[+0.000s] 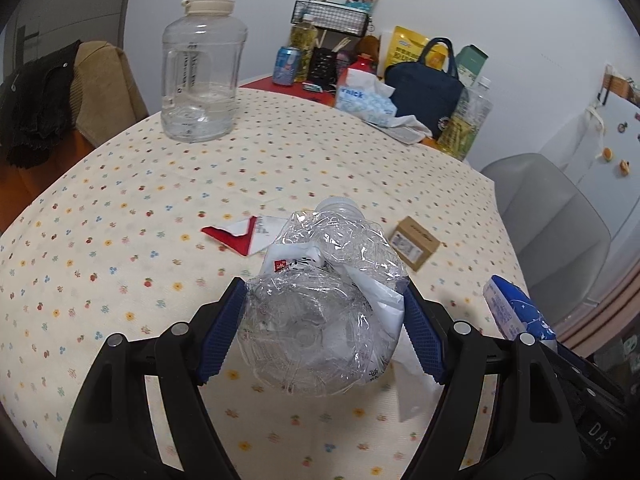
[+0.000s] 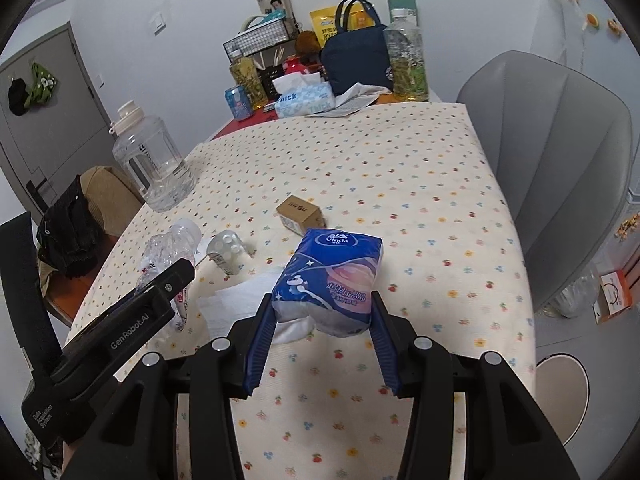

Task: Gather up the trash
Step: 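Carry the plastic bag and blue tissue pack over the bin with both tools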

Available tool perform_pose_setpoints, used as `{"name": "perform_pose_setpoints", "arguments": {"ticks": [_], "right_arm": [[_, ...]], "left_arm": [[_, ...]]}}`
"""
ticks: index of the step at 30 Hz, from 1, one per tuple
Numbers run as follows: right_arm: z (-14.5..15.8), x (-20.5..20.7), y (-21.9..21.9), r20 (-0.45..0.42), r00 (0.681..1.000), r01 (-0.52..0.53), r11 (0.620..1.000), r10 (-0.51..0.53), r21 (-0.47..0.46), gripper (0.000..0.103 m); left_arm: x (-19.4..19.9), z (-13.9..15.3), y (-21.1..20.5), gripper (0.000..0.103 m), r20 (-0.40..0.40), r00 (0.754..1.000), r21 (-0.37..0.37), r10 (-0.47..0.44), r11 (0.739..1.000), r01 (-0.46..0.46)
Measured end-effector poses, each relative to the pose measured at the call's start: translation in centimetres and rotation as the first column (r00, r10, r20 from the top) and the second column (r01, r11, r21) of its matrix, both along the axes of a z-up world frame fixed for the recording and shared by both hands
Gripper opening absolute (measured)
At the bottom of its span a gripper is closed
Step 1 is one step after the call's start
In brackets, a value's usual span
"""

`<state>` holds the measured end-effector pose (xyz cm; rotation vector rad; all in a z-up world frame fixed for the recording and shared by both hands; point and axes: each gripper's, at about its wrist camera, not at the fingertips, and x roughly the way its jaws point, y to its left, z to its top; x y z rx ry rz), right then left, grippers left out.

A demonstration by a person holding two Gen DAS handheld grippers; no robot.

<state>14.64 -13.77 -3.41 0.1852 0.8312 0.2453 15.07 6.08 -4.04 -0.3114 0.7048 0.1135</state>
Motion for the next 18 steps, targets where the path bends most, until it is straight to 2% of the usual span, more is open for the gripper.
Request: {"name": "perform_pose_setpoints", "arguments": {"ticks": [8,18], "right_arm": [[0.7,-1.7,-4.3,0.023,0.998,0.066,0.998,-0.067,0.024,0.046],[1.0,-3.8,-11.3,0.036,0.982,0.183,0.982,-0.185,0.047,0.046]], "left_arm": [[-0.2,1.5,-4.2,0.075,0.02,0.997,0.036,-0.072,0.997,0.071],[0.5,2.2,-11.2,0.075,0.022,0.982,0.075,-0.188,0.98,0.186]]}}
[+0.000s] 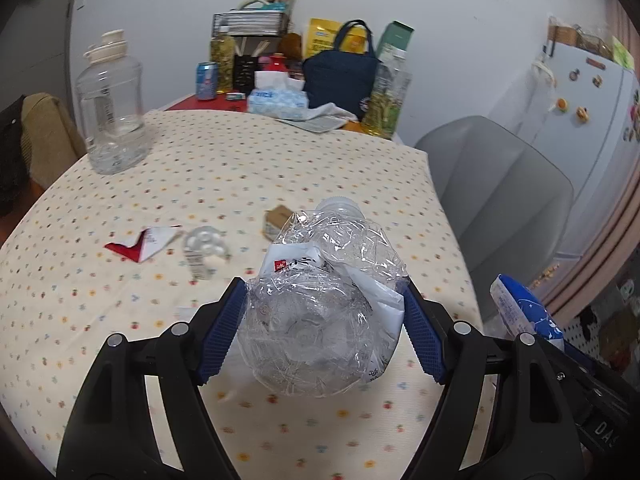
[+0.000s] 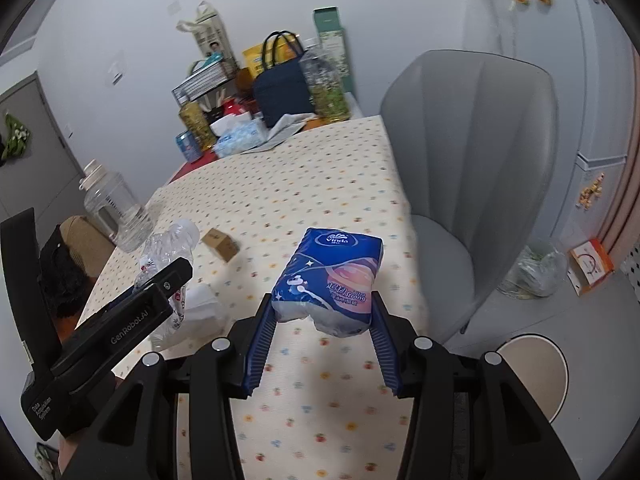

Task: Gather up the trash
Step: 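Carry the plastic bag and blue tissue pack over the bin with both tools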

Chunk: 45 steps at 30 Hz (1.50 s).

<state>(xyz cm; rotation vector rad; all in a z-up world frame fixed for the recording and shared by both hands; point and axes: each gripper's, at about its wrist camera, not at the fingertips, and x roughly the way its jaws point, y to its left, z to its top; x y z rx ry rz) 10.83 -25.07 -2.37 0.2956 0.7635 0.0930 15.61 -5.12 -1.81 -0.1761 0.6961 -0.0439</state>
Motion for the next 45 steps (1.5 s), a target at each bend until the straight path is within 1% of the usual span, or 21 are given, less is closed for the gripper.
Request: {"name": "perform_pose_setpoints", "arguments": {"ticks": [10,20,25,33,39,42,44,45], "right_arm": [[-1.3,-1.7,-6.9,-0.021,0.991,0.135,0.991,-0.135,0.02,0.046],[-2.5,-3.6,-12.6,-0.038,0.971,0.238,0.97,-0.236,0.048,0.046],[-3.0,-4.8,-15.4,-0.045,0.954,0.298,0.953,-0.295,0.059,0.047],[-4.5,-6.5,-20.2,-0.07,0.92,0.39,0.917,-0.385,0.084,0.047],[-6.5,-7.5,-23.7,-0.103,0.893,0.448,0.888,-0.438,0.107,0.047],[-7.7,-7.6,-25.1,-0.122,0.883,0.467,0.877,-0.454,0.115,0.048],[-8.5,-7.4,-25.6,-0.134,0.877,0.476,0.872,-0.462,0.111,0.054],[-9.1,-7.3,-26.0,-0.144,0.871,0.486,0.867,-0.47,0.109,0.059]], "left_arm": [[0.2,-0.1,-6.8,0.075,-0.015,0.993,0.032,-0.121,0.992,0.121],[0.2,-0.9,-13.8,0.075,-0.049,0.971,0.066,-0.233,0.97,0.236],[0.2,-1.6,-17.6,0.075,-0.071,0.953,0.078,-0.295,0.951,0.3],[0.1,-3.3,-24.0,0.075,-0.115,0.913,0.109,-0.391,0.909,0.402],[0.0,-4.9,-27.7,0.075,-0.156,0.886,0.138,-0.437,0.878,0.458],[0.0,-5.7,-28.9,0.075,-0.174,0.878,0.148,-0.446,0.869,0.471],[0.1,-6.1,-29.4,0.075,-0.183,0.875,0.155,-0.448,0.866,0.476],[0.1,-6.3,-29.6,0.075,-0.189,0.873,0.161,-0.449,0.863,0.478]]}}
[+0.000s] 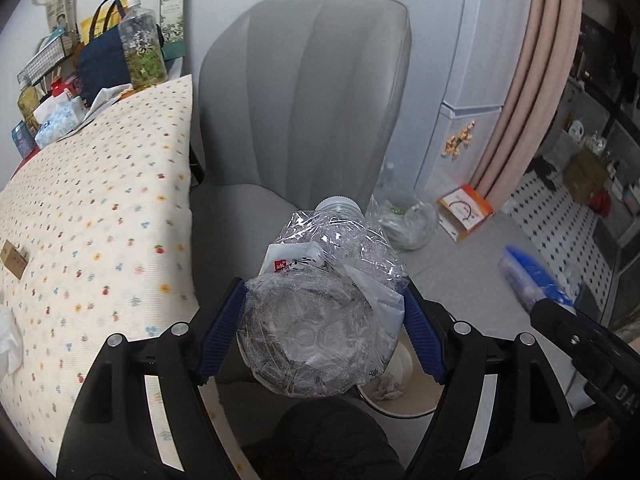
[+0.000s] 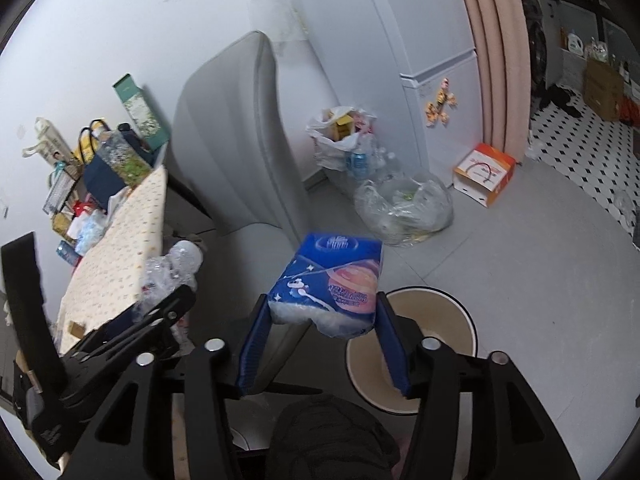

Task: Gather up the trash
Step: 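Carry the plastic bag and blue tissue pack over the bin with both tools, then open both grippers to drop the plastic and tissue pack into the bin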

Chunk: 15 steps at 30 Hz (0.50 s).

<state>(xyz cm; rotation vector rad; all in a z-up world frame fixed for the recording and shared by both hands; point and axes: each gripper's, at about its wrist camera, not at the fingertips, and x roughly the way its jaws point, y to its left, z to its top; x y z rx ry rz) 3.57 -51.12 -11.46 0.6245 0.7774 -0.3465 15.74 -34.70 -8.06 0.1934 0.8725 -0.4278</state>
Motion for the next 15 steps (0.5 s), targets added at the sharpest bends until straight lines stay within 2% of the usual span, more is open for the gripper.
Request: {"name": "perform_pose_setpoints", "arguments": {"ticks": [1,2,6,11,15], "right_arm": [[-0.3,-0.1,-0.5,-0.002,1.0,0.014,1.0,-0.014,0.006,0.07],[-0.5,-0.2,-0.9,0.001,1.0,0.028,1.0,-0.028,0.007,0.076],[-0.9,-0.8,-2.0,-0.005,0.998,0.06,0.998,-0.06,0.008,0.079],[-0.3,-2.7,-3.2,-0.002,0.994,0.108,0.994,-0.108,-0.025,0.092],[0.4,-4.5,-4.6,-0.003,0.988,0.151,0.986,-0.152,-0.067,0.095]], "left_arm": [[0.0,-0.1,-0.2,0.075,-0.001,1.0,0.006,-0.002,1.0,0.002],[0.0,-0.2,-0.3,0.075,-0.001,1.0,0.01,-0.003,1.0,0.003],[-0.2,-0.6,-1.2,0.075,-0.007,1.0,0.022,-0.013,1.0,0.014],[-0.4,-1.1,-2.7,0.075,-0.016,0.999,0.03,-0.049,0.998,0.05],[-1.0,-1.7,-4.4,0.075,-0.031,0.996,0.034,-0.086,0.996,0.087]]}}
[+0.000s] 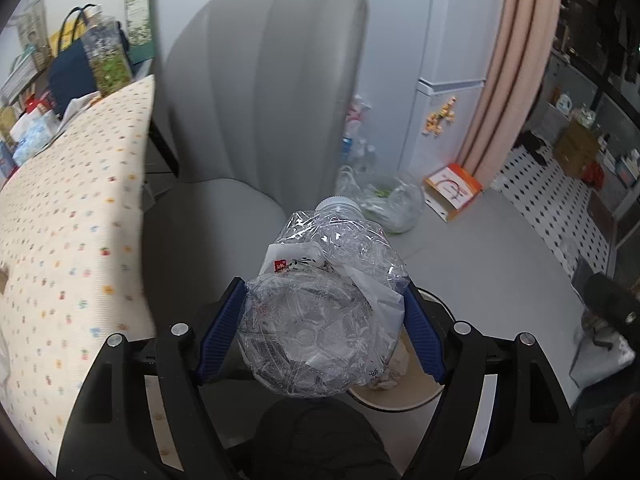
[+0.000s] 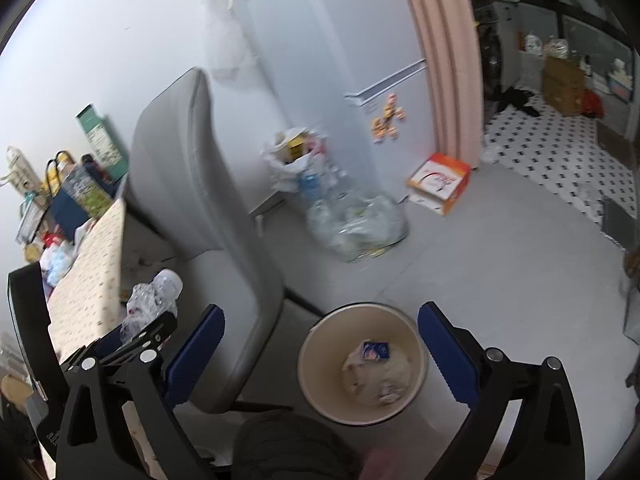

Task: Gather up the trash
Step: 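Open both grippers to drop the plastic and tissue pack into the bin, then move both tools back over the table toward the white paper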

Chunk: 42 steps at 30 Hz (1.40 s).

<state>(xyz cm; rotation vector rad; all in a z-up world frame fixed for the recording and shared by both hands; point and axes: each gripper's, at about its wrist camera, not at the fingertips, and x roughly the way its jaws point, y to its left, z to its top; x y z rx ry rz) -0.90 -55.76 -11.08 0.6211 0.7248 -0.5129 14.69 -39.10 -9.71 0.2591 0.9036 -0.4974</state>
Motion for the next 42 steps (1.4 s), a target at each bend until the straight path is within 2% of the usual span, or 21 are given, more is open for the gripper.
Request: {"name": "perform_pose_setpoints", "arguments": {"ticks": [8,9,10,12,17,29,34,42], "right_arm": [[-0.4,-2.2,-2.1,-0.028,0.998,0.052,0.999,-0.052,-0.006,0.095],[-0.4,-2.3,-2.2,-0.029,0.998,0.054,0.999,-0.054,-0.009,0.095],[-0.5,-2.4,-2.2,-0.03,0.998,0.059,0.998,-0.059,-0.01,0.095],[-0.7,-2.6,-2.5,-0.028,0.997,0.067,0.998,-0.067,-0.003,0.095],[-0.8,-2.3,-2.2,-0.025,0.998,0.063,0.998,-0.063,0.002,0.095],[1.2,0.0,2.0,0.0,1.0,-0.027,0.999,0.027,-0.032,0.095],[2.5,1.1,4.4,0.006,0.998,-0.07,0.996,0.07,-0.053,0.095],[5.1,2.6,9.0,0.025,0.99,-0.137,0.985,0.14,-0.107,0.095]], "left_arm": [[-2.2,-0.4,-3.6,0.076,-0.02,0.994,-0.009,-0.106,0.994,0.106],[-2.3,-0.5,-4.0,0.082,-0.022,0.993,0.001,-0.117,0.993,0.117],[-2.4,-0.5,-4.1,0.092,-0.02,0.993,0.005,-0.117,0.993,0.117],[-2.3,-0.3,-3.8,0.095,-0.01,0.995,0.002,-0.102,0.995,0.102],[-1.5,0.4,-2.5,0.096,-0.004,0.998,-0.003,-0.061,0.998,0.061],[-1.2,4.4,3.6,0.097,0.069,0.996,-0.072,0.06,0.996,-0.055],[-1.0,5.9,7.1,0.097,0.098,0.987,-0.111,0.124,0.987,-0.113],[-0.8,8.6,13.1,0.097,0.18,0.953,-0.137,0.243,0.966,-0.221]]}}
